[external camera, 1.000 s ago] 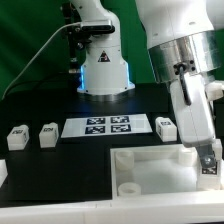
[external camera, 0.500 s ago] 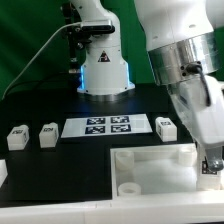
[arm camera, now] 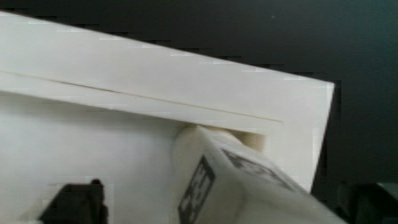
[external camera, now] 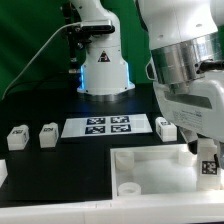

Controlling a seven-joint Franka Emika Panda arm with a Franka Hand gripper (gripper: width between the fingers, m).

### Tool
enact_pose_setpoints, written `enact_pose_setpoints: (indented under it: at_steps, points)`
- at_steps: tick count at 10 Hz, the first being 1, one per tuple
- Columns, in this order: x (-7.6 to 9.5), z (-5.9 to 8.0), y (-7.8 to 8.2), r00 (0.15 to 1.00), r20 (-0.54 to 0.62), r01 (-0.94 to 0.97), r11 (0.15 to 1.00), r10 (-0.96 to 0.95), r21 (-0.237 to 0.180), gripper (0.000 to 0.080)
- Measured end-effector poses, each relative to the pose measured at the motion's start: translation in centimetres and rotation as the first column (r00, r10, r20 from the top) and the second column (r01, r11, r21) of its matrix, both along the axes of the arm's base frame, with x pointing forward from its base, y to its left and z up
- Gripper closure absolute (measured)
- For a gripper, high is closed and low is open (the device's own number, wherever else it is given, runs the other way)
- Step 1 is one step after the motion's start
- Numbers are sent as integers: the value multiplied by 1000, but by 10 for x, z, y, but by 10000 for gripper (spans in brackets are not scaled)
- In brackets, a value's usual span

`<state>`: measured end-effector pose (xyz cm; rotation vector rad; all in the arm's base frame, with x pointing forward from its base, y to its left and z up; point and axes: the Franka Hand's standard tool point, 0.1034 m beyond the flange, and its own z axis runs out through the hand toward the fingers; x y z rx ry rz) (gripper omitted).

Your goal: Assemble one leg

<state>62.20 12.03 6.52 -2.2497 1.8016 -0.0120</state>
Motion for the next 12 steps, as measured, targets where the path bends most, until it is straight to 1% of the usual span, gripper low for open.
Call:
enact_pose_setpoints:
  at_steps: [1,2,3,4,12]
  points:
    - [3,10,-1,999,23,-29,1000,29,6,150]
    - [4,17,-2,997,37,-66,998,66,2,150]
    - [6,19,-1,993,42,-111,994,111,-5,150]
    - [6,18,3,984,21,-176,984,176,-16,150]
    - [6,16,1,985,26,-169,986,169,-19,150]
